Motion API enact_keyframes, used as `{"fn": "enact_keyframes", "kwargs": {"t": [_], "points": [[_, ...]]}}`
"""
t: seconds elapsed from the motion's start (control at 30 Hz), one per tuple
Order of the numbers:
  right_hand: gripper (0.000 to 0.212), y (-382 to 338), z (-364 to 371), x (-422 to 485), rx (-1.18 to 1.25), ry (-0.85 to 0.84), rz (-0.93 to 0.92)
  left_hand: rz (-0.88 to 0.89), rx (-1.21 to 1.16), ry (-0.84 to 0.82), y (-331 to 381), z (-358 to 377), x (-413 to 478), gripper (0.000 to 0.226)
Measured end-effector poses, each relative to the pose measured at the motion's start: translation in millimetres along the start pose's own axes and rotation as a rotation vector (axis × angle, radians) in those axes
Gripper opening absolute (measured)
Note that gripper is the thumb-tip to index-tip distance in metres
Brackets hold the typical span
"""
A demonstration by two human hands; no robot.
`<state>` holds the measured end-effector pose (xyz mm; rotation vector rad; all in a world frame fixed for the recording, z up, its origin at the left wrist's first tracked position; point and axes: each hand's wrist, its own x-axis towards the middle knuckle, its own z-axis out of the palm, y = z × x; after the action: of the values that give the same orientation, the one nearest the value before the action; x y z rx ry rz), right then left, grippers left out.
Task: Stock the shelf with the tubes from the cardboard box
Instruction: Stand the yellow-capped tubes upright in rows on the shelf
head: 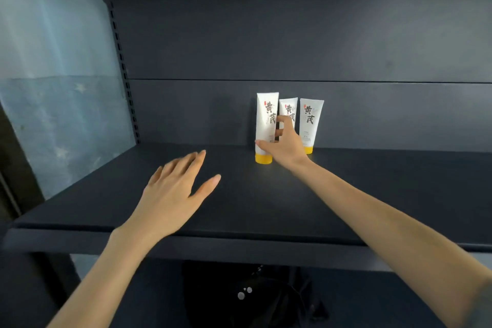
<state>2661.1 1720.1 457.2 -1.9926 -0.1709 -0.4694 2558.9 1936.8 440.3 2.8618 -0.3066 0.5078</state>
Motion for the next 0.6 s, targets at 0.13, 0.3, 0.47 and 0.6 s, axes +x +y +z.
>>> {"fn": "enact_keyframes", "kwargs": {"t": [0.13, 0.3, 0.47, 0.6], "points": [[0.064, 20.8, 7.0, 16.0, -0.073, -0.019, 0.043, -0.015, 0.046, -0.016, -12.3, 0.2, -7.1, 0.092], [0.063, 31.5, 16.6, 29.1, -0.097, -0.012, 0.054, -0.041, -0.002, 0.019, -13.3, -4.1, -5.9, 0.089], [0.063, 39.2, 24.5, 41.9, -0.091, 0.033, 0.107, -0.049, -0.029, 0.023, -12.6, -7.4, -5.4, 0.09], [0.061, 39.1, 27.6, 46.7, -0.075, 0.072, 0.173, -0.071, -0.045, 0.004, -12.1, -10.7, -6.9, 0.076]]}}
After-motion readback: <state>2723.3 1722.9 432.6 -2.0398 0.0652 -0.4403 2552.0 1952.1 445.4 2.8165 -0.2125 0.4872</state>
